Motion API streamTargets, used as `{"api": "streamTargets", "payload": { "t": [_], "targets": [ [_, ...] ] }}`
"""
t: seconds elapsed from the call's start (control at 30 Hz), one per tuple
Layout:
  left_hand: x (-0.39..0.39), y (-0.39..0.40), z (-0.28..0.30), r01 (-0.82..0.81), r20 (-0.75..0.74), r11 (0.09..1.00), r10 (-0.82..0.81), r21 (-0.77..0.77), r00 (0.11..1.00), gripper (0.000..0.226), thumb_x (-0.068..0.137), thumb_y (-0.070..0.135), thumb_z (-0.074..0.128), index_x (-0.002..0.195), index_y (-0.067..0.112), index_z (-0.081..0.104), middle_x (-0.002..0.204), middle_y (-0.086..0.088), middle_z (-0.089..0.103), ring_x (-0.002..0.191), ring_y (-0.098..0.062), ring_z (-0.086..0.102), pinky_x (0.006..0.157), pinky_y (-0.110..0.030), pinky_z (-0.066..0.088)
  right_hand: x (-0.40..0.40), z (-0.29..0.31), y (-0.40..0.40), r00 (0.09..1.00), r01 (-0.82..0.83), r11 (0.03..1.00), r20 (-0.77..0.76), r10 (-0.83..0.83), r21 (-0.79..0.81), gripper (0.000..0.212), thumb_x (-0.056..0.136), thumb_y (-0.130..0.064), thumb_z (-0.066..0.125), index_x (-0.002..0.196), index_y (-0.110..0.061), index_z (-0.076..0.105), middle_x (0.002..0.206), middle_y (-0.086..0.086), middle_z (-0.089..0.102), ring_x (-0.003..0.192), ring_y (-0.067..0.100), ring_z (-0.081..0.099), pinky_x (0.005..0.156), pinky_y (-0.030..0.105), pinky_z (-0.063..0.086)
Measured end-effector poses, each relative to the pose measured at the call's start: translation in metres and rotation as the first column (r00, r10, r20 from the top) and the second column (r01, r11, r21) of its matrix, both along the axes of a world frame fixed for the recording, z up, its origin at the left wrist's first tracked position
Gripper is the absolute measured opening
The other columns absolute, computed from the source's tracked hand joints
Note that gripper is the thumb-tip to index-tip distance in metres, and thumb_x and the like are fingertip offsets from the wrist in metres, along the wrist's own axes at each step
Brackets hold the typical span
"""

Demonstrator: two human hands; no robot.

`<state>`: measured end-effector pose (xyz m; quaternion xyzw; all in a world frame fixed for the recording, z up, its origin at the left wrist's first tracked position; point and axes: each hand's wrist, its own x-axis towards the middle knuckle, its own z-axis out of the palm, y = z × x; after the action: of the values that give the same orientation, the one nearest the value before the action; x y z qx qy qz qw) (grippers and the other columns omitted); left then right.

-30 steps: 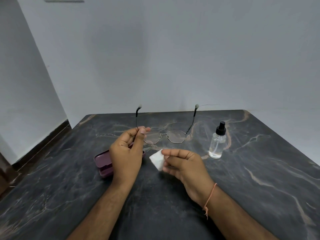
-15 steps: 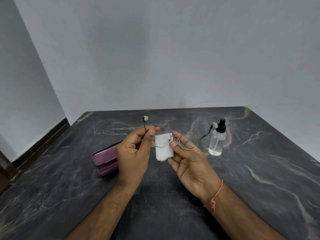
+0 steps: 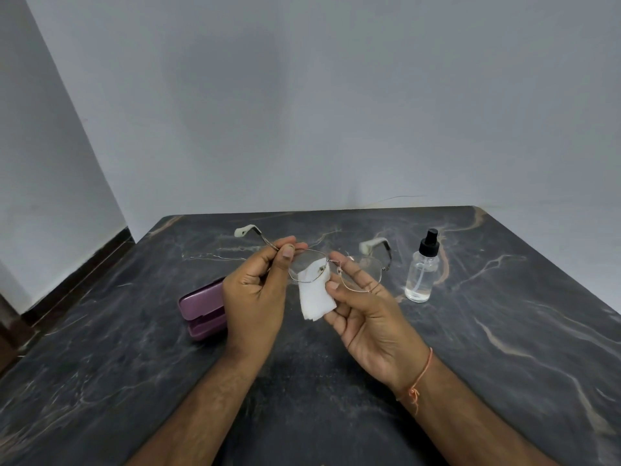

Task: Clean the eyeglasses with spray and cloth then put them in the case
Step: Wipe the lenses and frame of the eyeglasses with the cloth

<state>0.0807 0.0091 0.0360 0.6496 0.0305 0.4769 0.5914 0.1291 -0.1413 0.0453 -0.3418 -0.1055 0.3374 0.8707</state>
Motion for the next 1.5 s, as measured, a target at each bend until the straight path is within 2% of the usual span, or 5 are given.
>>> {"api": "streamTargets", "payload": {
  "t": [0.4,0.67,0.97,1.23,1.5],
  "targets": [
    [0.0,-0.003,-0.004,0.063,-0.045,0.997,-0.065,-0.043,0.997,0.017,0.103,0.012,0.069,0.114,0.016,0.082,0.108,0.007,0.085,0.108,-0.014,0.081,0.09,-0.026,0.064,-0.004,0.002,0.002,0.998,-0.02,0.999,0.062,0.022,-0.032,0.059,0.083,0.006,0.07,0.139,-0.01,0.063,0.122,0.018,0.078,0.099,0.024,0.081,0.074,0.03,0.067],
    [0.003,0.003,-0.005,0.023,-0.049,1.0,-0.024,-0.021,0.999,0.017,0.104,0.011,0.069,0.114,0.008,0.081,0.106,0.004,0.086,0.109,-0.017,0.081,0.1,-0.035,0.063,0.003,0.002,-0.001,0.999,0.041,0.998,-0.008,-0.041,0.046,0.061,0.083,0.01,0.067,0.141,-0.009,0.063,0.127,0.019,0.076,0.1,0.023,0.081,0.073,0.03,0.067],
    [0.006,0.002,-0.011,0.07,-0.103,0.994,-0.079,-0.088,0.992,0.022,0.098,0.021,0.073,0.113,0.01,0.084,0.108,0.0,0.086,0.105,-0.019,0.082,0.087,-0.034,0.066,-0.001,0.0,0.002,0.997,-0.022,0.999,0.067,0.025,-0.04,0.058,0.082,0.008,0.071,0.138,-0.009,0.065,0.129,0.022,0.075,0.102,0.025,0.08,0.078,0.032,0.067],
    [0.004,0.01,-0.006,0.035,-0.102,0.999,-0.038,-0.033,0.994,0.017,0.105,0.012,0.069,0.111,0.02,0.083,0.109,0.004,0.085,0.113,-0.019,0.08,0.105,-0.05,0.062,0.005,0.001,-0.001,0.999,0.035,0.999,0.04,-0.035,0.004,0.064,0.08,0.01,0.069,0.14,-0.009,0.062,0.123,0.018,0.078,0.1,0.023,0.081,0.073,0.029,0.066],
    [0.004,0.003,-0.011,0.055,-0.13,0.998,-0.054,0.001,0.99,0.017,0.103,0.01,0.071,0.114,0.011,0.084,0.106,0.003,0.086,0.106,-0.017,0.081,0.093,-0.034,0.065,0.004,-0.001,0.0,0.998,0.027,0.998,0.063,-0.023,-0.056,0.061,0.086,0.007,0.071,0.143,-0.01,0.061,0.128,0.018,0.076,0.104,0.025,0.08,0.077,0.03,0.066]
  ]
}}
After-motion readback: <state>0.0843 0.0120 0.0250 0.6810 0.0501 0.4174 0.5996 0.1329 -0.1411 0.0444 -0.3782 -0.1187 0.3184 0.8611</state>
